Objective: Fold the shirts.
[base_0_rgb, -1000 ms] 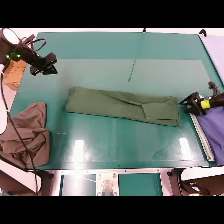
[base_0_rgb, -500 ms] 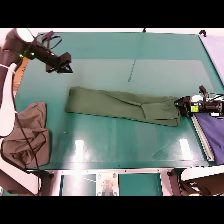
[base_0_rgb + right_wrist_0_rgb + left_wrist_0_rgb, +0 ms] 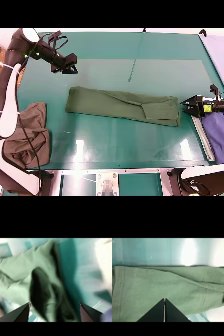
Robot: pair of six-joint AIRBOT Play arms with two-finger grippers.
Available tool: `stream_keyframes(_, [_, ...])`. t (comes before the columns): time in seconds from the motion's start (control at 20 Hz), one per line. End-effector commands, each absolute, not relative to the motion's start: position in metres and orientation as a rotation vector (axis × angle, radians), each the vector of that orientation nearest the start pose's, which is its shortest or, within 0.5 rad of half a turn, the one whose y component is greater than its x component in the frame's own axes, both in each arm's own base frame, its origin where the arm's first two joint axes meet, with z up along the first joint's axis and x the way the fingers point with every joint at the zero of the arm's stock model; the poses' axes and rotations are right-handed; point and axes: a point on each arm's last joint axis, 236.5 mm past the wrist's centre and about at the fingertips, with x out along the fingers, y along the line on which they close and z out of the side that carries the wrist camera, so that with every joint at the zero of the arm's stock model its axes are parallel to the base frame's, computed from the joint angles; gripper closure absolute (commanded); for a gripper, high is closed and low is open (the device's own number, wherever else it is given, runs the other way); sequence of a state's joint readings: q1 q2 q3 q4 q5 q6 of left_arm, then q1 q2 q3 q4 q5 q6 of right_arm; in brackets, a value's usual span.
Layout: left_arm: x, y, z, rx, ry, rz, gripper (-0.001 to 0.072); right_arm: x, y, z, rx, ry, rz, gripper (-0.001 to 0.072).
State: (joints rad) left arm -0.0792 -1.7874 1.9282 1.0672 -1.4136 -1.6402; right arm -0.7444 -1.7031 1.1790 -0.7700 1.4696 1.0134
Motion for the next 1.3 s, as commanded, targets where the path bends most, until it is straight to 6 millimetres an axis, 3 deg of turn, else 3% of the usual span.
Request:
stream_keyframes(0.0, [0.496,-0.153,0.066,-0.38,1.272,-0.417,0.0685,0.349,-0.068,-0.054,0.977,1.341,0.435,-0.0003])
stream_keyframes(0.1, [0.496,-0.153,0.066,-0.371,1.272,-0.422,0.0685,0.346,-0.063,-0.062,0.919,1.375,0.446,-0.0003])
stream_keyframes(0.25, [0.495,-0.153,0.066,-0.366,1.27,-0.426,0.0685,0.344,-0.075,-0.084,0.804,1.42,0.364,-0.0004])
stream_keyframes(0.5, [0.495,-0.154,0.067,-0.36,1.268,-0.436,0.0685,0.346,-0.081,-0.097,0.77,1.425,0.324,-0.0003])
stream_keyframes(0.7, [0.495,-0.154,0.067,-0.361,1.267,-0.436,0.0685,0.341,-0.07,-0.112,0.792,1.459,0.336,-0.0002])
stream_keyframes(0.85, [0.495,-0.165,0.074,-0.395,1.254,-0.482,0.0685,0.336,-0.054,-0.13,0.809,1.507,0.354,0.0005])
stream_keyframes(0.95, [0.493,-0.176,0.08,-0.413,1.241,-0.539,0.0685,0.347,-0.053,-0.125,0.824,1.472,0.355,0.0023])
stream_keyframes(1.0, [0.492,-0.183,0.082,-0.42,1.239,-0.564,0.0685,0.352,-0.052,-0.122,0.84,1.452,0.357,0.0174])
stream_keyframes(1.05, [0.489,-0.191,0.082,-0.399,1.239,-0.588,0.0685,0.352,-0.052,-0.122,0.842,1.452,0.358,0.0445])
stream_keyframes(1.15, [0.481,-0.214,0.078,-0.352,1.243,-0.642,0.0685,0.352,-0.052,-0.122,0.843,1.45,0.358,0.0674])
stream_keyframes(1.25, [0.477,-0.244,0.071,-0.31,1.231,-0.694,0.0685,0.354,-0.052,-0.12,0.839,1.444,0.358,0.0692])
